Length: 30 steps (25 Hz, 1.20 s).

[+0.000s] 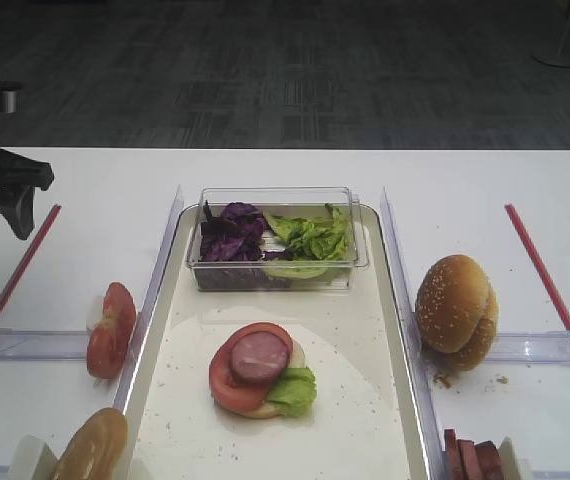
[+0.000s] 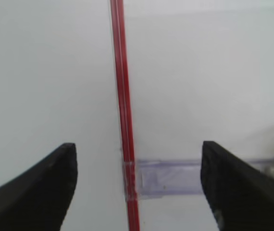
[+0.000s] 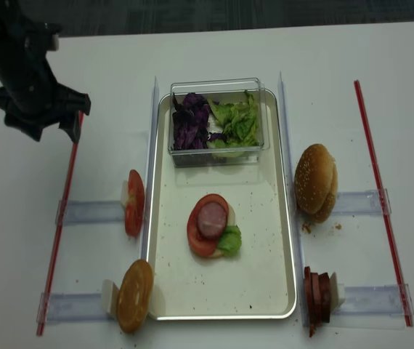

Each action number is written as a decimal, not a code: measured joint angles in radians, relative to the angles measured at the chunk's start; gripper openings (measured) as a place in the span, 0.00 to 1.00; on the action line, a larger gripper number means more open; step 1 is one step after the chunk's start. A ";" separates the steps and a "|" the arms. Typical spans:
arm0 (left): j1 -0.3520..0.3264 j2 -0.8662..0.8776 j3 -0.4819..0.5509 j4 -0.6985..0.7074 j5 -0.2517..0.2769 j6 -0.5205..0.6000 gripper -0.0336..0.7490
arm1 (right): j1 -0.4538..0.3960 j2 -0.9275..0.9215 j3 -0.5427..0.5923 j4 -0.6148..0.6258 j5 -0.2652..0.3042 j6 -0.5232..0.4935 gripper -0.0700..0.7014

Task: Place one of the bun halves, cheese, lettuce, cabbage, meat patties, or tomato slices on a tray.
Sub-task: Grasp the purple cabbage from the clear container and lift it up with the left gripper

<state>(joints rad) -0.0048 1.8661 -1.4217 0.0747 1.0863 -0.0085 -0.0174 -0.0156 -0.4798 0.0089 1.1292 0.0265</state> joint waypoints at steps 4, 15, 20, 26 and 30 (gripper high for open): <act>0.000 0.107 -0.161 0.019 0.045 0.000 0.67 | 0.000 0.000 0.000 0.000 0.000 0.000 0.56; 0.000 0.211 -0.319 0.027 0.085 0.000 0.71 | 0.000 0.000 0.000 0.000 0.000 0.000 0.56; 0.000 0.213 -0.319 0.021 0.088 0.009 0.71 | 0.000 0.000 0.000 0.000 0.000 0.000 0.56; -0.027 0.213 -0.319 -0.011 0.088 0.017 0.71 | 0.000 0.000 0.000 0.000 0.000 0.000 0.56; -0.092 0.214 -0.326 -0.022 0.079 0.024 0.71 | 0.000 0.000 0.000 0.000 0.000 0.000 0.56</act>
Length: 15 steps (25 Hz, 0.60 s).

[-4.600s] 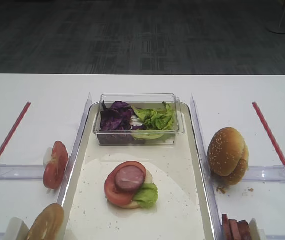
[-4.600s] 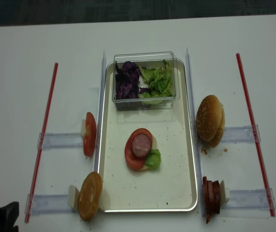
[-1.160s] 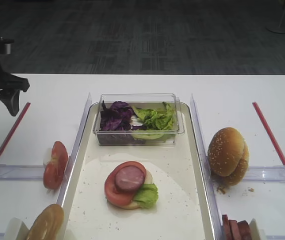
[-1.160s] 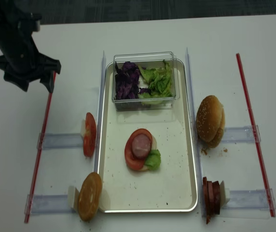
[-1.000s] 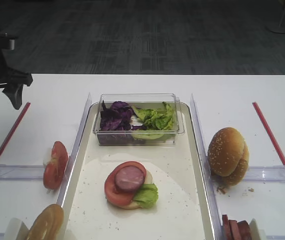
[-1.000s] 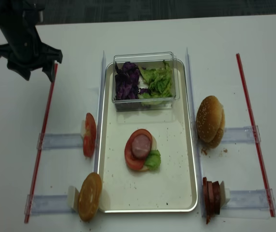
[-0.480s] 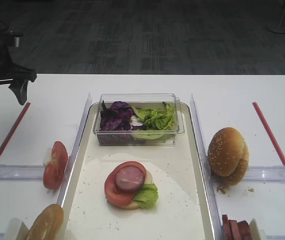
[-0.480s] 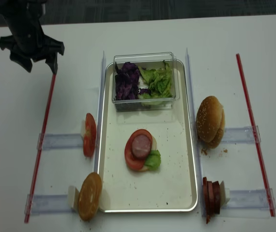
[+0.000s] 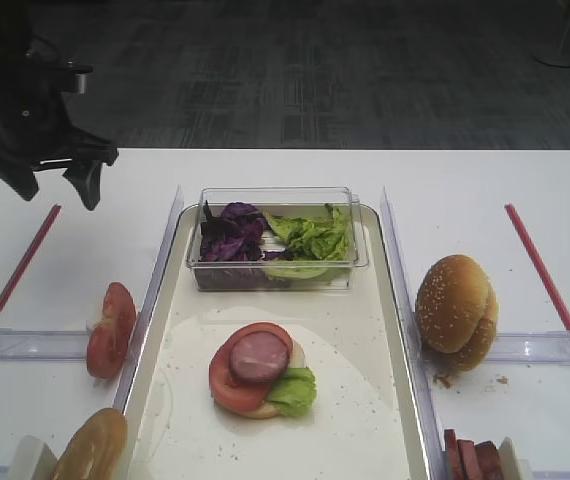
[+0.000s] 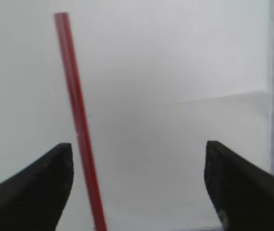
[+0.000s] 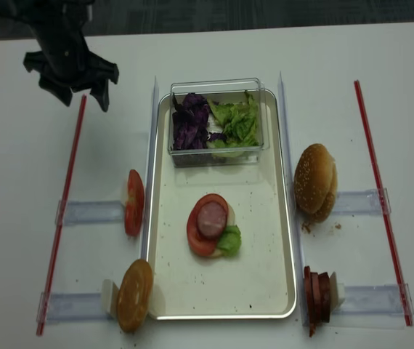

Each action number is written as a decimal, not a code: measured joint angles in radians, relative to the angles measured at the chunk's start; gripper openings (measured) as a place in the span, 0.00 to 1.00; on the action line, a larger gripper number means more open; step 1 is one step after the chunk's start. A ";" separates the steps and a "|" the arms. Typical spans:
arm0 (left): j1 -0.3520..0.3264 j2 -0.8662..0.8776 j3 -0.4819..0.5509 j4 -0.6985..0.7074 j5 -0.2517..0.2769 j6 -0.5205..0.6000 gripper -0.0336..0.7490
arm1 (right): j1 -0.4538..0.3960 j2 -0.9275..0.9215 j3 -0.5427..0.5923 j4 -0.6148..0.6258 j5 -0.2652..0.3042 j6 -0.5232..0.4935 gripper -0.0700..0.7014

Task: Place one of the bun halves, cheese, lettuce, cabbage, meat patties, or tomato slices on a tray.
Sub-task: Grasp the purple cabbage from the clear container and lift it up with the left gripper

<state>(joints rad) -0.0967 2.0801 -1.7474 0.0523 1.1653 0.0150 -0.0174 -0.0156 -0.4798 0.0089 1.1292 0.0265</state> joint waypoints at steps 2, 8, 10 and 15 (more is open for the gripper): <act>-0.043 0.000 -0.013 -0.005 -0.002 0.002 0.71 | 0.000 0.000 0.000 0.000 0.000 0.000 0.56; -0.179 0.000 -0.051 -0.033 -0.018 0.002 0.71 | 0.000 0.000 0.000 0.000 0.000 0.000 0.56; -0.220 0.000 -0.055 -0.052 -0.034 0.002 0.71 | 0.000 0.000 0.000 0.000 0.000 0.000 0.56; -0.317 0.000 -0.057 -0.060 -0.056 0.002 0.71 | 0.000 0.000 0.000 0.000 0.000 0.000 0.56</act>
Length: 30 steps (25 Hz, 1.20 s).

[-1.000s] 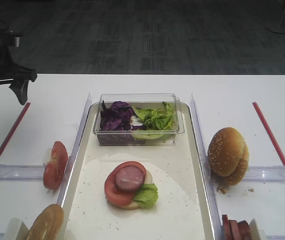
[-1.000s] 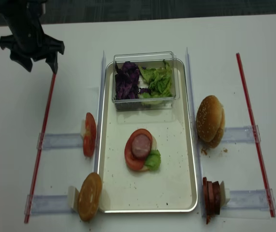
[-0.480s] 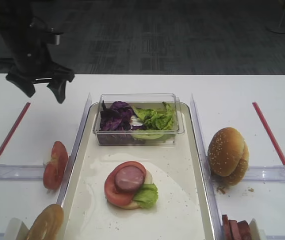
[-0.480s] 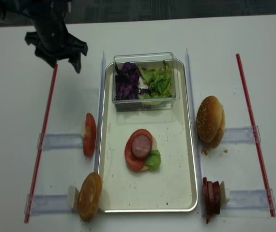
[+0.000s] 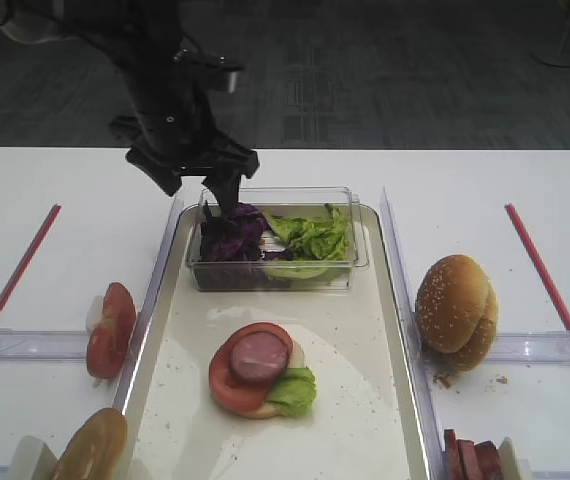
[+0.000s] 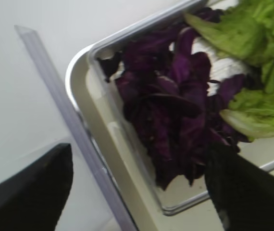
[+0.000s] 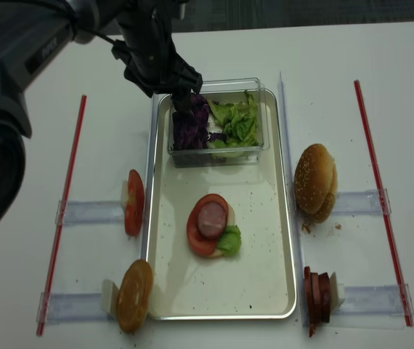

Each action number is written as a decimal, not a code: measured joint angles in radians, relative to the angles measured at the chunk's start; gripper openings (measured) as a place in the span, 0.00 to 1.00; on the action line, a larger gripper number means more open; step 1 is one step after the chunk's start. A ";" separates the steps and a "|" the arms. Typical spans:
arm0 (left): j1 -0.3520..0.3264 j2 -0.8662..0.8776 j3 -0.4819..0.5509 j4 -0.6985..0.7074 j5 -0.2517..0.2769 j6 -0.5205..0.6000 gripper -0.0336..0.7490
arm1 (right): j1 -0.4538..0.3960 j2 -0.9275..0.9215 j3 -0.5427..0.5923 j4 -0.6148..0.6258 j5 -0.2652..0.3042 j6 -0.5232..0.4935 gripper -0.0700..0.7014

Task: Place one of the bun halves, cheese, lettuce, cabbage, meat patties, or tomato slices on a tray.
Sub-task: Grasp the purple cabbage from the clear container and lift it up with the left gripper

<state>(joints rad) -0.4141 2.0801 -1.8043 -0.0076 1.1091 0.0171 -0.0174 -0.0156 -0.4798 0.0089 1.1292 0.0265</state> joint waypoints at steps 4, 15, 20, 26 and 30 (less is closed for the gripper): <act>-0.062 0.000 0.000 -0.002 -0.019 0.000 0.71 | 0.000 0.000 0.000 0.000 0.000 0.000 0.56; -0.091 0.042 0.000 -0.025 -0.022 0.000 0.71 | 0.000 0.000 0.000 0.000 0.000 0.000 0.56; -0.091 0.073 0.000 -0.025 -0.027 0.000 0.71 | 0.000 0.000 0.000 0.000 0.000 0.002 0.56; -0.091 0.105 0.000 -0.025 -0.033 0.000 0.71 | 0.000 0.000 0.000 0.000 0.000 0.002 0.56; -0.091 0.107 -0.002 -0.025 -0.041 0.000 0.70 | 0.000 0.000 0.000 0.000 0.000 0.002 0.56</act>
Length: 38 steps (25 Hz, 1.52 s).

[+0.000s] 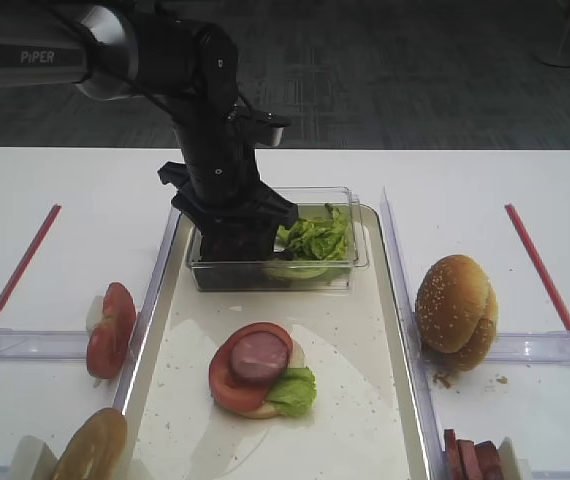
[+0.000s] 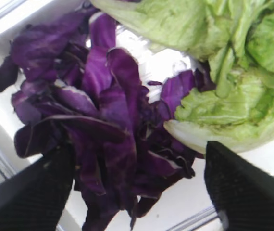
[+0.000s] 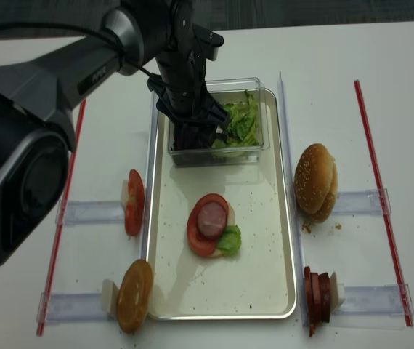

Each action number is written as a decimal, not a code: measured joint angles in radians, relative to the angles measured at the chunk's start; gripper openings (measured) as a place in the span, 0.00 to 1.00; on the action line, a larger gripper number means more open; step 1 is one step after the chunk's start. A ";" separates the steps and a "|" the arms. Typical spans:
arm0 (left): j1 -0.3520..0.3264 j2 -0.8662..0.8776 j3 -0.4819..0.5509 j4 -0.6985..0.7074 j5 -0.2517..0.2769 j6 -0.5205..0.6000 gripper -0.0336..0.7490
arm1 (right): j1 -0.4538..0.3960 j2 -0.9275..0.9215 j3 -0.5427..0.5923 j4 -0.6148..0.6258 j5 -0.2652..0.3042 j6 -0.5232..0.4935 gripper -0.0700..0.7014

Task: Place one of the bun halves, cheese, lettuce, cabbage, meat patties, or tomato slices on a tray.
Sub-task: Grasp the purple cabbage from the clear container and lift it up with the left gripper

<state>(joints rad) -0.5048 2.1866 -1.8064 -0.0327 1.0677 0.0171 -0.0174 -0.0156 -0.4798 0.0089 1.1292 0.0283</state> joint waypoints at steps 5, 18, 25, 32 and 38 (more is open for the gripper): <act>0.000 0.000 0.000 0.000 0.000 0.000 0.65 | 0.000 0.000 0.000 0.000 0.000 0.000 0.56; 0.000 0.000 0.000 0.002 -0.019 0.000 0.59 | 0.000 0.000 0.000 0.000 0.000 0.000 0.56; 0.033 0.000 0.000 -0.007 -0.019 -0.002 0.59 | 0.000 0.000 0.000 0.000 0.000 0.000 0.56; 0.040 0.019 0.000 -0.031 -0.017 0.000 0.59 | 0.000 0.000 0.000 0.000 0.000 0.000 0.56; 0.040 0.019 0.000 -0.035 -0.017 0.000 0.53 | 0.000 0.000 0.000 0.000 0.000 0.000 0.56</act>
<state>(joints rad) -0.4646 2.2057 -1.8064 -0.0679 1.0508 0.0168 -0.0174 -0.0156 -0.4798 0.0089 1.1292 0.0283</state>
